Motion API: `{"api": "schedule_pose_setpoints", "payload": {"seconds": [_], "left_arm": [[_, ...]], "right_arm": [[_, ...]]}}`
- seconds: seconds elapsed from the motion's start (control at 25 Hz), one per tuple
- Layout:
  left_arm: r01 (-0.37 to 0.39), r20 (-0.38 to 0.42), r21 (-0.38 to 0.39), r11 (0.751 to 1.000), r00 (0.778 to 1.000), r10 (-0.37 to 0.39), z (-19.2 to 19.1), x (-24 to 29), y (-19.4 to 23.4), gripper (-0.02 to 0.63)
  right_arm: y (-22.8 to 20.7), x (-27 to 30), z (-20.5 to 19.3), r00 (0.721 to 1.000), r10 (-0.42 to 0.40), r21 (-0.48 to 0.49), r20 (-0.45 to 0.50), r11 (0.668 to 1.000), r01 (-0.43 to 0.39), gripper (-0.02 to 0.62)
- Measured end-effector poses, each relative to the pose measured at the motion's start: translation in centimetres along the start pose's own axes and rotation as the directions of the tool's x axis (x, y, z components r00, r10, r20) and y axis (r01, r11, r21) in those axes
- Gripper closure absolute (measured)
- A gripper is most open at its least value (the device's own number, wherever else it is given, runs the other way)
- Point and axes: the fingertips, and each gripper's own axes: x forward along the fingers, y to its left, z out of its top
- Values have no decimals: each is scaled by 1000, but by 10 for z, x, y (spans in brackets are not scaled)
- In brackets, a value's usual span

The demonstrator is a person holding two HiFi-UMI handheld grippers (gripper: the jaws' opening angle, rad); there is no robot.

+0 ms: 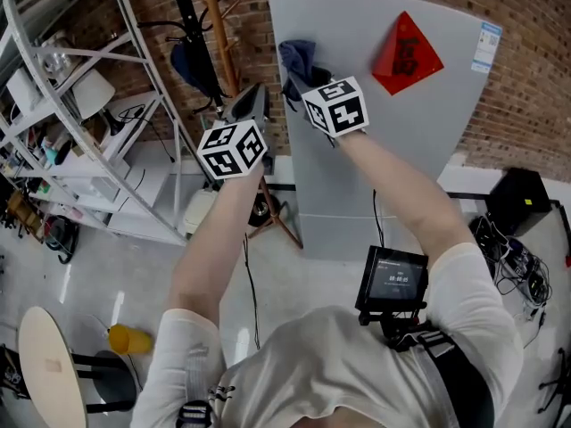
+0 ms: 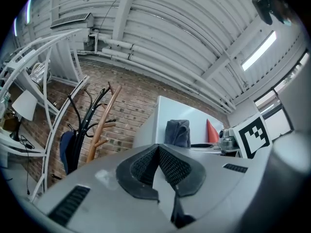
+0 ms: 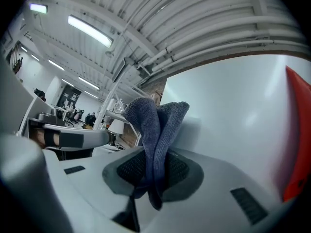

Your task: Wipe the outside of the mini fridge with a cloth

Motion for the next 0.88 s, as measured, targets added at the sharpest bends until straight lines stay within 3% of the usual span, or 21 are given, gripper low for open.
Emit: {"api": "schedule_pose_setpoints", "payload": {"seconds": [0.4, 0.56, 0.88], "left_arm": [[34, 1, -7, 999, 999, -34, -3, 19, -16, 606], [61, 4, -7, 998, 998, -61, -1, 26, -29, 606], [139, -1, -26, 990, 990, -139, -9, 52, -70, 606]], "right_arm": [[-4, -2, 2, 999, 3, -35, -32, 999, -5, 512], [-11, -15, 13, 1000, -5, -35, -5, 999, 5, 512], [-63, -57, 14, 996, -91, -17, -14, 996, 90, 513]]}}
